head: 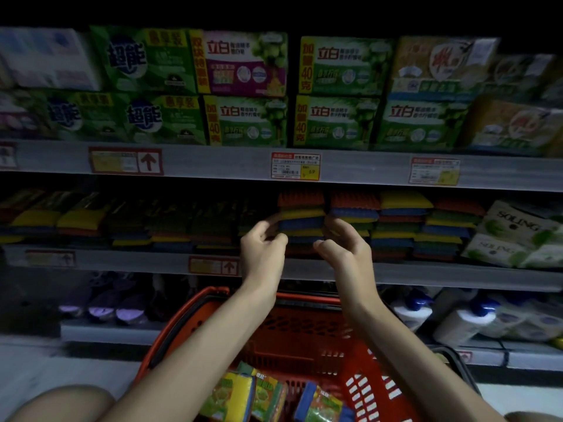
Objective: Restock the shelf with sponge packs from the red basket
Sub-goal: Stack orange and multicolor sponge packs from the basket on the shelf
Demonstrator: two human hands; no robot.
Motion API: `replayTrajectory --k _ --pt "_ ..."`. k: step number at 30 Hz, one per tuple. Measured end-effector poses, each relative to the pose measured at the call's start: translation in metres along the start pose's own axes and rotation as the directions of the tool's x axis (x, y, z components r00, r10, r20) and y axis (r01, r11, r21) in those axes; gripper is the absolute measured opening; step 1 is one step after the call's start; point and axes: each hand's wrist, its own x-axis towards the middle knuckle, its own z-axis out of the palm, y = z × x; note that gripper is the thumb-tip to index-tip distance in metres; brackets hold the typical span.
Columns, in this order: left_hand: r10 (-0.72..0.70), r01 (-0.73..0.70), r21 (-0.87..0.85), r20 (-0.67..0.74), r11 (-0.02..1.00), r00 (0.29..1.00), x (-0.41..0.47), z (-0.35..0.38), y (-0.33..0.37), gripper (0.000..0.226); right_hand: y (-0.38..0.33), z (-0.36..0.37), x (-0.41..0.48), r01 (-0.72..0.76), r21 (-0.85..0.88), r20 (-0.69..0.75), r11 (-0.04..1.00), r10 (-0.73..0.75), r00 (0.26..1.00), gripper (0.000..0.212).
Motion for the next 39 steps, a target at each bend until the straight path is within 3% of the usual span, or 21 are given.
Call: replayTrajectory --k 4,9,18,23,27,30,33,35,38,39 --pt "0.005 -0.005 0.019 0.0 1.0 1.0 0.002 0.001 -0.002 0.028 0.001 0.0 0.0 0.013 -0.037 0.014 0.999 -0.012 1.0 0.05" --pt "-0.015 0.02 0.051 -0.08 0.998 0.997 0.007 0.003 -0.009 0.017 0.009 0.002 0.004 0.008 -0.086 -0.07 0.996 -0.014 0.997 0.044" --pt "-0.256 0.24 -0.132 -0.123 0.962 0.959 0.011 0.01 -0.01 0.012 0.009 0.005 0.012 -0.176 0.111 -0.094 0.978 0.186 0.978 0.019" --pt "-0.332 0.297 -0.233 -0.128 0.926 0.934 0.014 0.015 -0.008 0.012 0.007 0.01 0.012 -0.195 0.117 -0.095 0.974 0.207 0.974 0.02" --pt "-0.342 0.314 -0.228 -0.093 0.922 0.935 0.017 0.015 -0.007 0.01 0.007 0.014 0.013 -0.207 0.118 -0.1 0.971 0.219 0.97 0.021" --pt "-0.325 0.309 -0.191 -0.06 0.932 0.944 0.02 0.012 -0.005 0.026 0.008 0.014 0.017 -0.241 0.161 -0.108 0.957 0.26 0.959 0.009" --pt "-0.292 0.286 -0.139 -0.027 0.948 0.956 0.023 0.009 -0.005 0.035 0.008 0.013 0.019 -0.274 0.228 -0.107 0.934 0.304 0.947 0.013" --pt "-0.281 0.279 -0.104 -0.005 0.955 0.96 0.025 0.007 -0.004 0.03 0.008 0.013 0.02 -0.291 0.255 -0.103 0.922 0.325 0.94 0.015" --pt "-0.272 0.272 -0.07 0.015 0.96 0.962 0.025 0.004 -0.003 0.004 0.009 0.013 0.023 -0.315 0.287 -0.095 0.905 0.354 0.93 0.011" --pt "-0.267 0.267 -0.057 0.012 0.962 0.964 0.025 0.003 -0.004 0.007 0.008 0.014 0.023 -0.323 0.305 -0.1 0.896 0.367 0.925 0.007"
